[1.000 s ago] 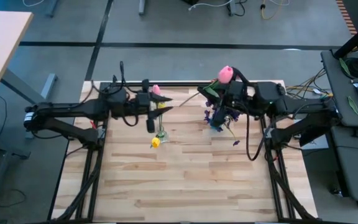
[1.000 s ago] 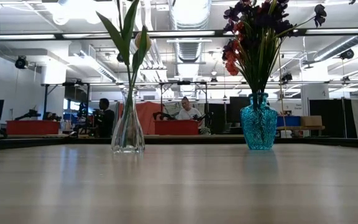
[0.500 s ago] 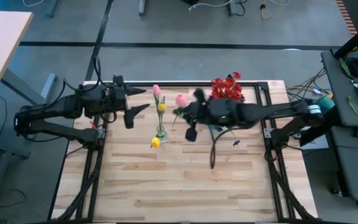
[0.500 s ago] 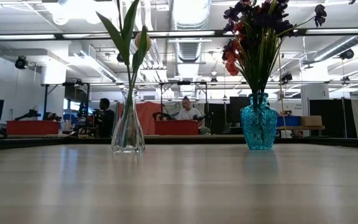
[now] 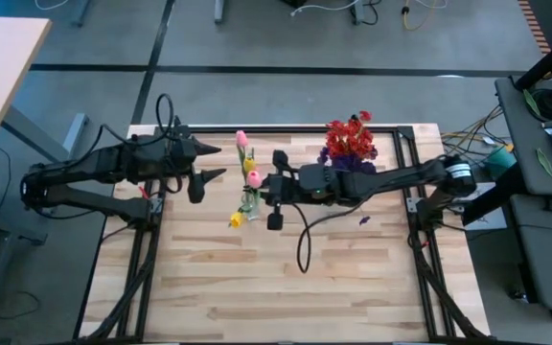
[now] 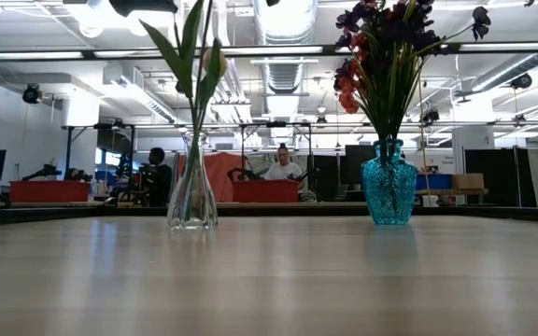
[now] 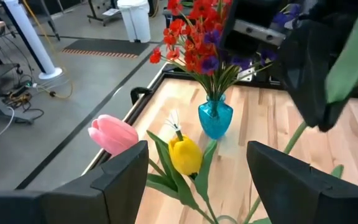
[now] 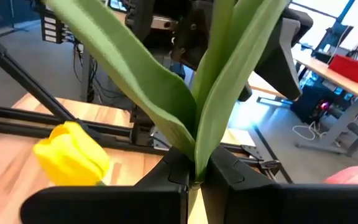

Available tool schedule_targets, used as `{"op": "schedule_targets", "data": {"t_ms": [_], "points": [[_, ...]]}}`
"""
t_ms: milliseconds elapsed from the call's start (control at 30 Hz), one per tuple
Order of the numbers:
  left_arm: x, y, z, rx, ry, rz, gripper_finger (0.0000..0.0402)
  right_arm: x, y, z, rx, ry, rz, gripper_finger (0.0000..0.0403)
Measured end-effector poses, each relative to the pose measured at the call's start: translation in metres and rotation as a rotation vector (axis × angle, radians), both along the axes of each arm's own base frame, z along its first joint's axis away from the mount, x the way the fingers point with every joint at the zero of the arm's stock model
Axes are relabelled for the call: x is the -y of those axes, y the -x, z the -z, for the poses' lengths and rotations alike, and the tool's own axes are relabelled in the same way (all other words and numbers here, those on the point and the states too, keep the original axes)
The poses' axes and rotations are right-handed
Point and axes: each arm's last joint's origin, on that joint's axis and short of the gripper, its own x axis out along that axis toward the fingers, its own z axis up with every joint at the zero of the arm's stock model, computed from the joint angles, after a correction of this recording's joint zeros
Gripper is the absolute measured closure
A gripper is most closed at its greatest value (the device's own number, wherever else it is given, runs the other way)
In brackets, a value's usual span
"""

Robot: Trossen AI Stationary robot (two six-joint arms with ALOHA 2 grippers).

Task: Sort flowers into vase by color
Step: Put the pink tulip into the transparent vase

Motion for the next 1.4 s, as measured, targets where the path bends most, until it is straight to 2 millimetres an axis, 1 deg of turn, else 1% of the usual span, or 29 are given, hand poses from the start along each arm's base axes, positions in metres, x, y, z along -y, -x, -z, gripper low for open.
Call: {"op": "schedule_targets", "data": {"t_ms": [233,400,700,1133,1200,1267,1400], "points": [[0.0,0.001,-0.001,0.002,-0.011,0.004,0.0145,0.02,-0.003,0.003,-0.003,-0.009,0.05,0.039],[0.0,0.001,-0.001,0.0,-0.015,0.006,0.0145,0.026,-0.003,0.003,0.001,-0.055,0.042,0.039],[0.0,0.001,0.0,-0.002,-0.015,0.006,0.0145,0.027,-0.002,0.008,-0.04,-0.092,0.052,0.039],[0.0,-0.006,0.004,-0.024,-0.01,0.005,0.0145,0.033,-0.014,0.03,-0.095,-0.082,0.073,0.0388],[0.0,-0.008,0.004,-0.03,-0.01,0.005,0.0145,0.034,-0.013,0.03,-0.1,-0.09,0.078,0.038],[-0.001,-0.008,0.005,-0.033,-0.009,0.005,0.0145,0.034,-0.013,0.031,-0.108,-0.097,0.081,0.0364],[-0.001,-0.009,0.005,-0.033,-0.009,0.005,0.0145,0.034,-0.012,0.033,-0.129,-0.115,0.087,0.0314]]}}
